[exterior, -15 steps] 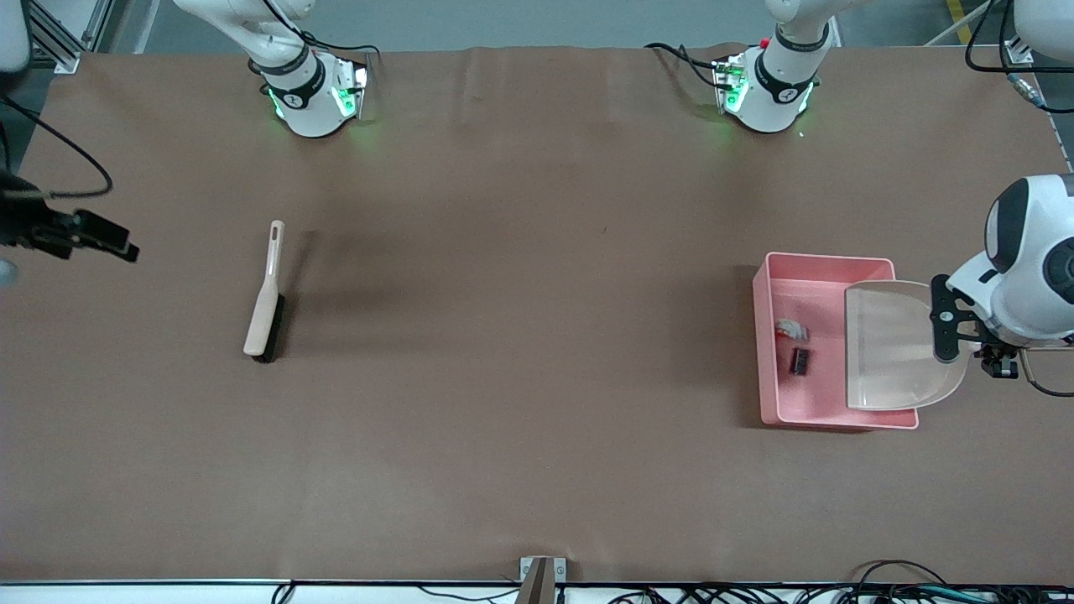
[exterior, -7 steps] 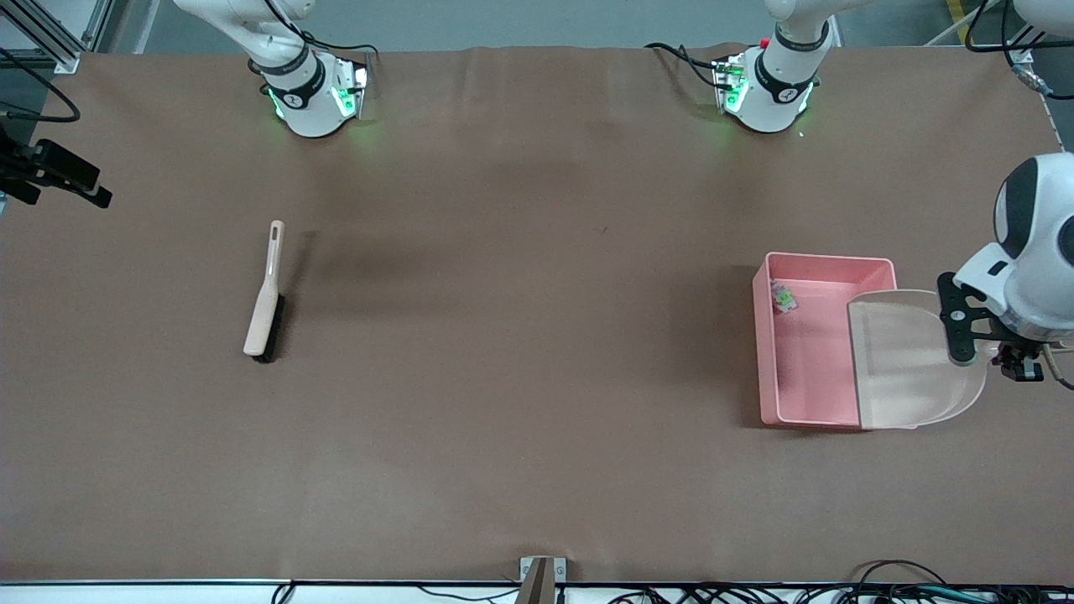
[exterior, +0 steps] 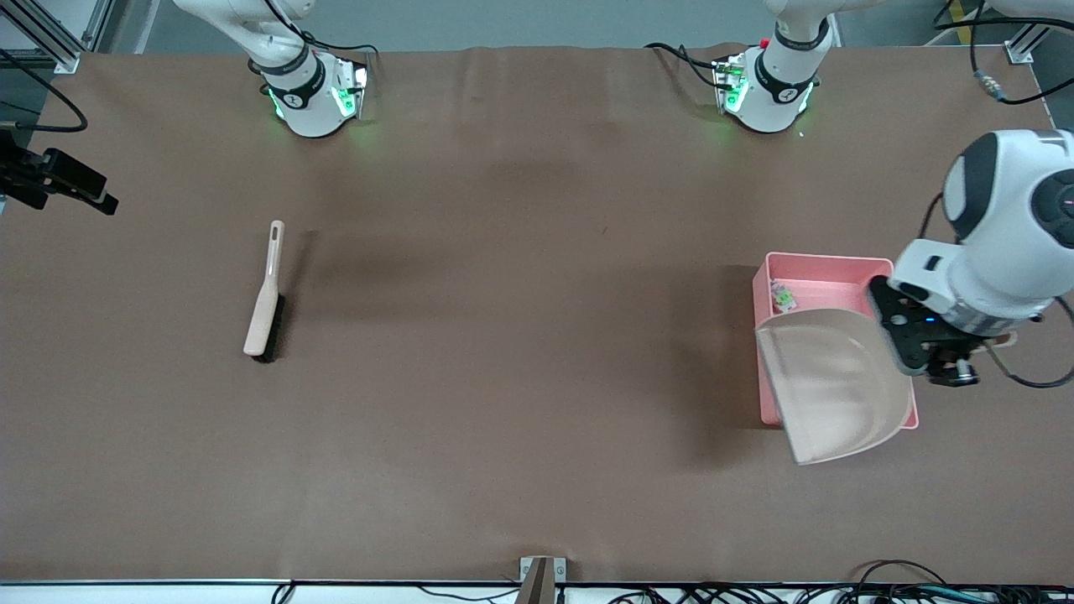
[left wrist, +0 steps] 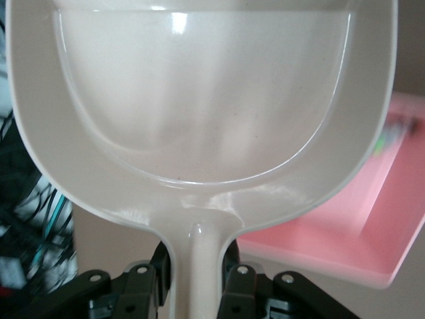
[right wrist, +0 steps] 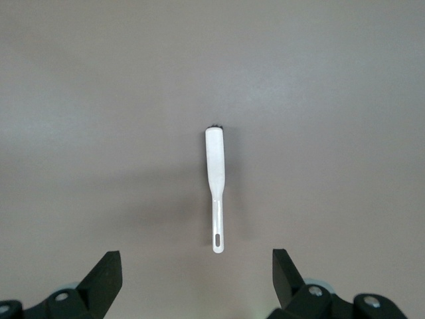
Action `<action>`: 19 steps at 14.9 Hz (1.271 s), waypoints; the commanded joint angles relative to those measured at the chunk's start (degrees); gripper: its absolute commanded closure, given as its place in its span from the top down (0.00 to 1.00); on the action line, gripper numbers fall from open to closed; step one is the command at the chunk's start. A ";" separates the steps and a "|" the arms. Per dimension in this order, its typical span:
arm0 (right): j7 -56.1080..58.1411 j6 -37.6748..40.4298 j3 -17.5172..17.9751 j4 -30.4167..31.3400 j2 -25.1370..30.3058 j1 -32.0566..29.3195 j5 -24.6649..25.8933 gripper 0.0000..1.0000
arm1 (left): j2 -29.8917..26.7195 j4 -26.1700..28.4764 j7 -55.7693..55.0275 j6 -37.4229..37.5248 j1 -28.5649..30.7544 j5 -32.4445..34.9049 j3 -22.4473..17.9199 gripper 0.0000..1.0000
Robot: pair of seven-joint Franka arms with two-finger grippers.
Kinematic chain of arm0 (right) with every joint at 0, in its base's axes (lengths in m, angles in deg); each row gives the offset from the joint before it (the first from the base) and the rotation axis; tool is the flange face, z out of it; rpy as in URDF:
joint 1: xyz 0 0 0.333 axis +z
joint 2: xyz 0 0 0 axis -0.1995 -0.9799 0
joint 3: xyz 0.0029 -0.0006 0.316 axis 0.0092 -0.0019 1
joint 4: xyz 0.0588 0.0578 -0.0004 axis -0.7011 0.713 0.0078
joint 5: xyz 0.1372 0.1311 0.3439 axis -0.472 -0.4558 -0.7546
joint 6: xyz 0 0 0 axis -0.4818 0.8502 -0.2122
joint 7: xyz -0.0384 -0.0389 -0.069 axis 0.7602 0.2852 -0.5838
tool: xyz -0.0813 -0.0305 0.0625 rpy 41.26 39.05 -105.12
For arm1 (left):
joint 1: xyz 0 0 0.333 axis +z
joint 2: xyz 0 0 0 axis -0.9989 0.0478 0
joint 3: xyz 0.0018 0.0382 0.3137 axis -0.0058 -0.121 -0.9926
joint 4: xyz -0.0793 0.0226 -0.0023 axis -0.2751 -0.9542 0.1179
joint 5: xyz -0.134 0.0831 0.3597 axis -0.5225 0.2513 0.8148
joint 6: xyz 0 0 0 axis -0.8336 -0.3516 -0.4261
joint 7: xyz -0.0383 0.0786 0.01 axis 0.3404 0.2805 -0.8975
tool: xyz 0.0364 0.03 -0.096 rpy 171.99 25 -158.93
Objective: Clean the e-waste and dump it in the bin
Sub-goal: 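Carry the empty dustpan back and lower it onto the table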
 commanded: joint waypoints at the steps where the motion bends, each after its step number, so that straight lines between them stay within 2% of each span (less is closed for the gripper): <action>1: 0.79 -0.16 0.39 0.76 0.62 0.90 3.67 1.00 | 0.34 0.45 -9.24 0.11 -5.81 -7.89 -0.67 0.00; 5: 4.32 -0.59 -0.05 0.49 0.62 0.46 3.86 1.00 | 2.36 2.38 -20.25 -1.12 -11.79 -9.67 -0.05 0.00; 8: 4.32 -0.50 -0.05 0.58 0.62 0.64 3.59 1.00 | 3.50 4.66 -22.46 -4.35 -15.23 -9.58 -0.05 0.00; 10: 4.32 -0.33 0.04 0.58 0.62 0.55 3.42 1.00 | 4.82 7.21 -22.38 -8.66 -17.42 -8.89 -0.05 0.00; 12: 4.32 -0.33 0.04 0.67 0.62 0.55 3.33 1.00 | 6.84 8.18 -20.89 -9.38 -18.66 -7.75 -0.14 0.00; 15: 4.32 -0.33 0.04 0.76 0.62 0.64 3.24 1.00 | 8.34 9.76 -14.05 -9.64 -18.40 -4.58 -0.14 0.00; 17: 4.24 -0.50 0.12 0.76 0.62 0.81 3.24 1.00 | 8.25 12.56 -12.01 -12.53 -18.40 -4.40 -0.14 0.00; 19: 4.24 -0.42 0.13 0.76 0.62 0.73 3.15 1.00 | 8.77 15.03 -11.92 -17.01 -18.31 -0.47 -0.14 0.00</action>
